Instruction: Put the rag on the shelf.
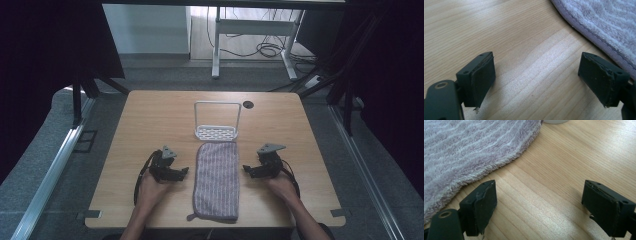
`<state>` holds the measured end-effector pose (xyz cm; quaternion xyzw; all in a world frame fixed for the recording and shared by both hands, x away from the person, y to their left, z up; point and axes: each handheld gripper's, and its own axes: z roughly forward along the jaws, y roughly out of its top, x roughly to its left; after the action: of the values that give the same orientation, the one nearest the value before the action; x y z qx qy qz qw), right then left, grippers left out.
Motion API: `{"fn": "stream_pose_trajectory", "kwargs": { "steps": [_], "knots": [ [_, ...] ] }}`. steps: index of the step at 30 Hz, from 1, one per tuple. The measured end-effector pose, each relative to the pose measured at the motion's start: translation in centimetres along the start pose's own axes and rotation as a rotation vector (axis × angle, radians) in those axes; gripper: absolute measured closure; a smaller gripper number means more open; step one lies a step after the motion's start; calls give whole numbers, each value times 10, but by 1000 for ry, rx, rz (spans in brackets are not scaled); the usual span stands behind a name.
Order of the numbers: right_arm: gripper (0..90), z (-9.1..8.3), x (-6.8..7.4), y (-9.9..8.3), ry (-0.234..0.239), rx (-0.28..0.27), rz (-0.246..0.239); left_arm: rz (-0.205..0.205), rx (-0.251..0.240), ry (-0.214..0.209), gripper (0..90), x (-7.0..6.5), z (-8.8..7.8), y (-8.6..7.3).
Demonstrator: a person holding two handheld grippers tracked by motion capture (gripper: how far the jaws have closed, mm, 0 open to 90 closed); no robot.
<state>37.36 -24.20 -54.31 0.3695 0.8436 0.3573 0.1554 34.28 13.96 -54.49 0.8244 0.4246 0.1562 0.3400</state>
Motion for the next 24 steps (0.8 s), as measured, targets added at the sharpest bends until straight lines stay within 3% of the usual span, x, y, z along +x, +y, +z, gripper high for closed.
{"fn": "stream_pose_trajectory", "kwargs": {
  "steps": [24],
  "knots": [
    [139, 2, 1, 3, -6, 7, 8, -3, -1, 1, 143, 0, 0, 0]
  ]
}}
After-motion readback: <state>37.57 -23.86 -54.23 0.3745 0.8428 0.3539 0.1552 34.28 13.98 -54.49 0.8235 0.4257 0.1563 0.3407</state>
